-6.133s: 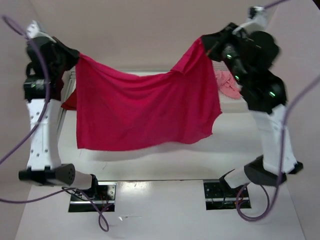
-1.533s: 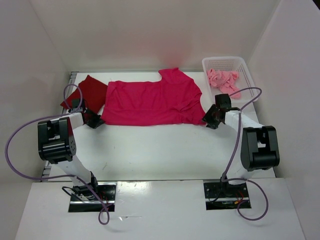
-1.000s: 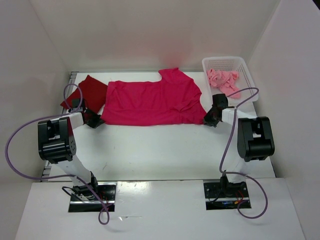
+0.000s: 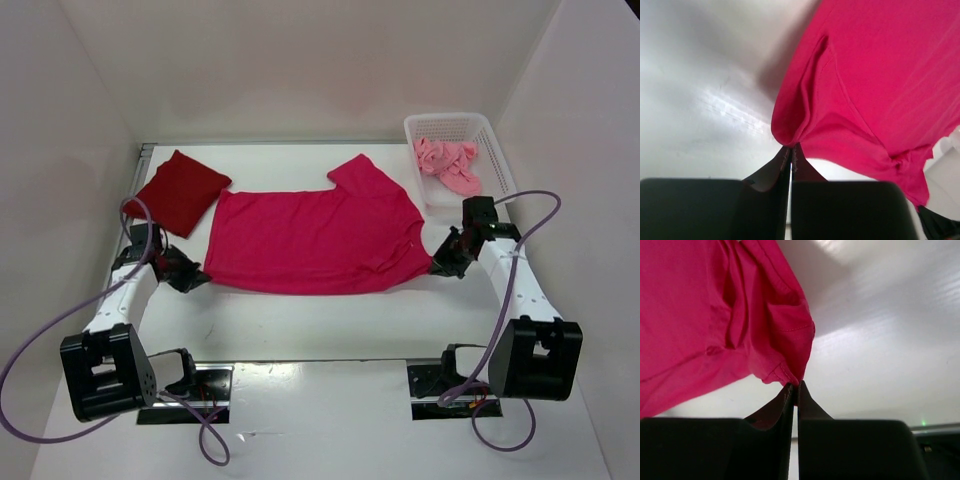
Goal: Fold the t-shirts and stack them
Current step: Fold the flattened tshirt in 1/3 of the way
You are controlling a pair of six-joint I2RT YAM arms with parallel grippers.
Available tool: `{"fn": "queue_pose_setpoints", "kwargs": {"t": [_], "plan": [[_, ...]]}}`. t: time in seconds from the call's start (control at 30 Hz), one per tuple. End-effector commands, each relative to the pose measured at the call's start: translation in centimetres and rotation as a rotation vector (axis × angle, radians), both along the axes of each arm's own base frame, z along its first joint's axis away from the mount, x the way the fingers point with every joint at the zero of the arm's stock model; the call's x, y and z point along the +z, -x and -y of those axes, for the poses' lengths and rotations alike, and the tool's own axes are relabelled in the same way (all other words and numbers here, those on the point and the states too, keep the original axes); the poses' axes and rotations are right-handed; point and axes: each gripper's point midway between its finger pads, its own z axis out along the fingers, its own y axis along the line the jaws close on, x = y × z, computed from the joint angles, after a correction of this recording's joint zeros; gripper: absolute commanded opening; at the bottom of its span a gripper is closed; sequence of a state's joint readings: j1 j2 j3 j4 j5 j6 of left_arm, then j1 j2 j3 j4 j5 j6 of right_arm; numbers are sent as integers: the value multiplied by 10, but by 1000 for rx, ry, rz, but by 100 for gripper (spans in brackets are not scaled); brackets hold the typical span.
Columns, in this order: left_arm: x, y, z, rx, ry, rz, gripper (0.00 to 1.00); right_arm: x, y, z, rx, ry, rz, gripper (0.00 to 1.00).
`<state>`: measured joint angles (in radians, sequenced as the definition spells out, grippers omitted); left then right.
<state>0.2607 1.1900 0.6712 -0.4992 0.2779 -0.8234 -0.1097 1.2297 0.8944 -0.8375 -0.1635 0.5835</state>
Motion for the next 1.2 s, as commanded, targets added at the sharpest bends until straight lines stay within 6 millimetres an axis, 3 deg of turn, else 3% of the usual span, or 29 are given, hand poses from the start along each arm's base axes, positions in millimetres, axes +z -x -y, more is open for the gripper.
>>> {"fn": "queue_pose_setpoints", "kwargs": {"t": [0.0,0.07,0.13,0.3,0.37,0.43,0.47,0.5,0.53,0.57,0.63,0.73,0.77,0.83,0.87,0.9,0.93,1.07,1.13,1.17], "plan": [[1,26,14,25,103,-93,0,20,19,-7,73,43,-41,4],[2,35,15,47,133,-137,0,24,25,-3,86,121,-38,3],[13,28,8,65,115,-118,0,31,26,0,73,148,-19,3],[18,32,-14,83,-10,-176,0,40,30,9,32,192,-20,3],[16,35,-15,88,-21,-180,0,40,37,13,14,210,-37,8],[17,32,-16,80,-29,-167,3,49,35,17,-9,229,-17,22],[20,27,-16,76,-26,-136,13,48,35,17,-3,239,-16,40],[20,28,-16,64,-32,-133,25,48,35,17,-3,239,-16,47],[25,24,-19,70,-47,-120,54,48,35,17,-3,239,-16,54],[28,21,-20,70,-51,-109,65,48,35,17,-3,239,-16,60],[35,14,-30,80,-95,-94,84,53,34,15,-1,230,2,62],[44,8,-37,87,-133,-70,87,60,30,12,14,216,25,63],[47,6,-38,88,-135,-61,87,65,24,8,25,206,52,60],[52,-5,-35,43,-129,-10,69,68,13,-4,70,179,99,39],[56,-12,-29,6,-120,27,60,57,13,-15,100,118,83,29],[60,-24,-25,-28,-124,92,51,57,0,-27,128,77,144,8],[57,-28,-13,-90,-99,114,35,44,1,-35,122,23,135,0],[52,-38,15,-197,-130,159,16,12,-14,-76,161,-122,134,0],[46,-41,49,-283,-114,170,15,5,-20,-98,195,-141,155,0],[47,-48,57,-292,-138,194,13,-9,-18,-103,204,-132,119,0]]}}
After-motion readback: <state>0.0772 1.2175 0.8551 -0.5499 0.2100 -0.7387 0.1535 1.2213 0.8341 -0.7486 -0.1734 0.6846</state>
